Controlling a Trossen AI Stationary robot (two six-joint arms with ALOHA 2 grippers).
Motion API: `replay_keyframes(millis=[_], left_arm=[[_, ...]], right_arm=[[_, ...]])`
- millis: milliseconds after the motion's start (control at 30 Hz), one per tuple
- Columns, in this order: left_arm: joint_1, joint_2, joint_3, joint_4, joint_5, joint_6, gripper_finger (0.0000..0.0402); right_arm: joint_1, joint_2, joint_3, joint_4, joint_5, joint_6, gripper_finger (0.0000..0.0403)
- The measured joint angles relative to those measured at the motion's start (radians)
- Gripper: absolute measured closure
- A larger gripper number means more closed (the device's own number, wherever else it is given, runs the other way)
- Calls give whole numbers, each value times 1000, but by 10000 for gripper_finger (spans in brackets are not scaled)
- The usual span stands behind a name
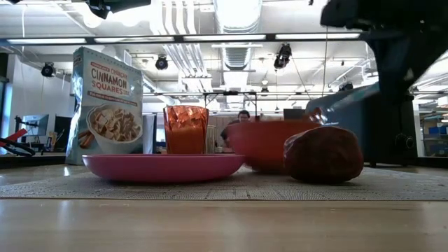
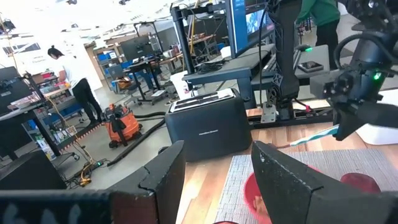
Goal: Arrange a breakfast setting
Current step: Put the green spoon on the gray table mat to the right of the orange bowl
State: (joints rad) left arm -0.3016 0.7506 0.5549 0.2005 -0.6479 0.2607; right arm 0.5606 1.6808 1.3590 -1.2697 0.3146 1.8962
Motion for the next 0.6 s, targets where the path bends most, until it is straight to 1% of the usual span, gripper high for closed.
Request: replay_keyframes(millis=[100,167,300,467,600], left_arm=[[0,0,0,0,0,0,233],[0,0,0,0,0,0,233],[0,0,0,0,0,0,233],[0,0,0,0,0,0,233],[0,0,0,0,0,0,233]], right_arm=[[3,-27,0,12,62,-2,373],[2,-43,0,10,82,-2,373],[9,-66,-19,-4,77,35,373],[42,-91,-90,2,61,169,373],[60,-92,-132,74,91,225,373]])
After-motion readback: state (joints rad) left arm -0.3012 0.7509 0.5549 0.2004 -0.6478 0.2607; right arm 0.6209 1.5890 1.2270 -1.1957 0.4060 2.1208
